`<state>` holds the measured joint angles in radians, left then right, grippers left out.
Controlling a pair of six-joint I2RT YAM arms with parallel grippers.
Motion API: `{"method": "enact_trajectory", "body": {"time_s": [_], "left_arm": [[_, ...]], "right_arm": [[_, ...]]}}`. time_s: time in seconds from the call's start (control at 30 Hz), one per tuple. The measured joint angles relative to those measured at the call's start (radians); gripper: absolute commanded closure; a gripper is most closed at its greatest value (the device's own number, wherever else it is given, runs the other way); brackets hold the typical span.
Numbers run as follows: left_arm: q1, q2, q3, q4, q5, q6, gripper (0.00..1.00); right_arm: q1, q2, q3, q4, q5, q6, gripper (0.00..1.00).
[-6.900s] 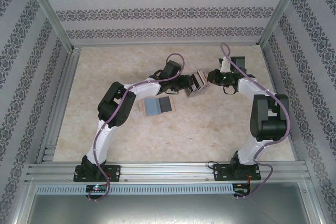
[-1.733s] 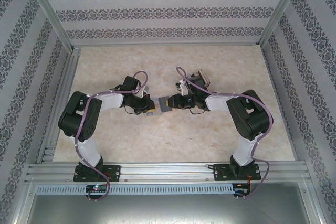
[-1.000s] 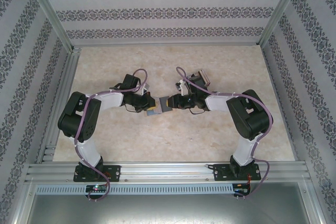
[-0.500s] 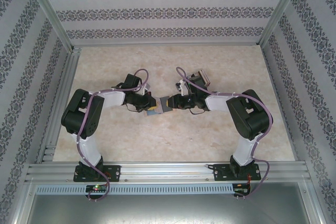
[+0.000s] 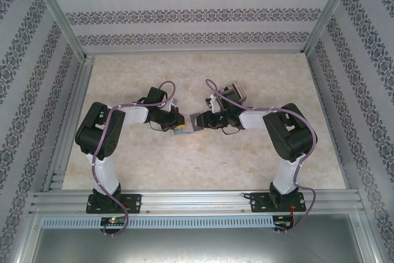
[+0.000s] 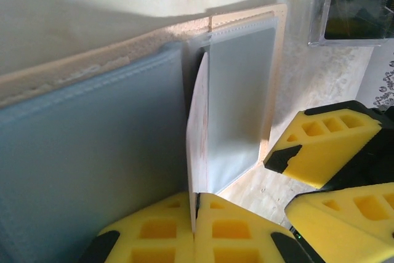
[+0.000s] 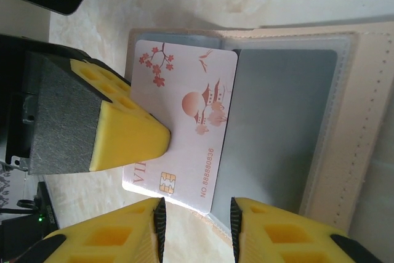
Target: Put the credit cards into the card holder
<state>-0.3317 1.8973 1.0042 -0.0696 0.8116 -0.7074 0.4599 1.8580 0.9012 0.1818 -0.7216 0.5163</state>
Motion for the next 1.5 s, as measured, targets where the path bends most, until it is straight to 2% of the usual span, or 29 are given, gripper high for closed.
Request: {"method": "enact_trajectory", "body": {"time_s": [0.3,1.5], "left_arm": [[0.0,0.001,0.056,-0.089,-0.05,0.07,1.0],[-0.016,0.021,0.059,-0.072,-0.033,0.079,1.0]], "right_arm": [[-0.02,0.008,0.0,-0.007,0.0,0.0,0.64],[-0.044,0.03,0.004,-0.007,-0.02,0.011,0.64]]}}
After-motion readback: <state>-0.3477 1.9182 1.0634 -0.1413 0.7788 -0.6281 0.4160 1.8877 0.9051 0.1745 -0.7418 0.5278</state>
